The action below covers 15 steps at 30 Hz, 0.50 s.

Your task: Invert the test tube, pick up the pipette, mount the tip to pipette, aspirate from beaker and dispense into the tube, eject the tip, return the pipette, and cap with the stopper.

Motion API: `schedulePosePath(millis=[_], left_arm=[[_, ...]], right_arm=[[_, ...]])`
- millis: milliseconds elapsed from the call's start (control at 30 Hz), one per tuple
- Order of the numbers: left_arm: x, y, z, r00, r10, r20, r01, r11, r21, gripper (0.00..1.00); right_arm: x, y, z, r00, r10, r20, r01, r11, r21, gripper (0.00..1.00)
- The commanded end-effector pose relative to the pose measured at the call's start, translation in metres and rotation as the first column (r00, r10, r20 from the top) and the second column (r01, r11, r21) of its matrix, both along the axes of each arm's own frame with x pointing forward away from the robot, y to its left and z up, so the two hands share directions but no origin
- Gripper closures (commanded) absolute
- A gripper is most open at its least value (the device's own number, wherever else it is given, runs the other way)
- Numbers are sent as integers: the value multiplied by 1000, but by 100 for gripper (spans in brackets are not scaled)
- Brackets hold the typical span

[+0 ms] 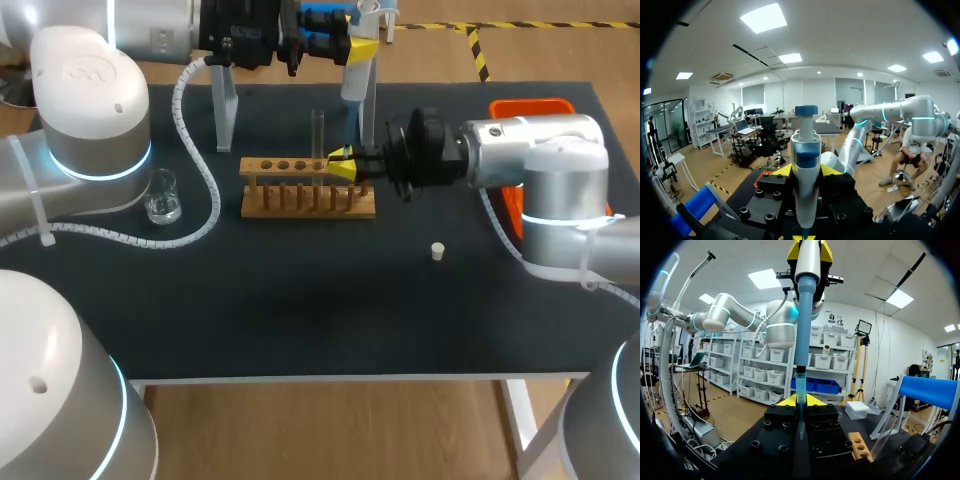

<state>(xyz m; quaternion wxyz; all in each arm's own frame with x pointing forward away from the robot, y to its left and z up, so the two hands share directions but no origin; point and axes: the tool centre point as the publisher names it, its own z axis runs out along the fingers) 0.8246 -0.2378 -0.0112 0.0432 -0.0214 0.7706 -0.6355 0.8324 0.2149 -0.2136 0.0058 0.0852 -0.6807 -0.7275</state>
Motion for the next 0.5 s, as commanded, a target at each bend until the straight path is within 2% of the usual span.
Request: schedulePosePath(millis=[33,500], left_arm=[[-1,1,-1,1000,1,1,-1,1000,-2,100],[-1,1,-1,1000,1,1,-1,1000,-2,100]], right_arm=[[0,-1,3,1000,-3,3,3,1000,3,100],[0,1,10,1000,-6,-28,6,1000,20,100]])
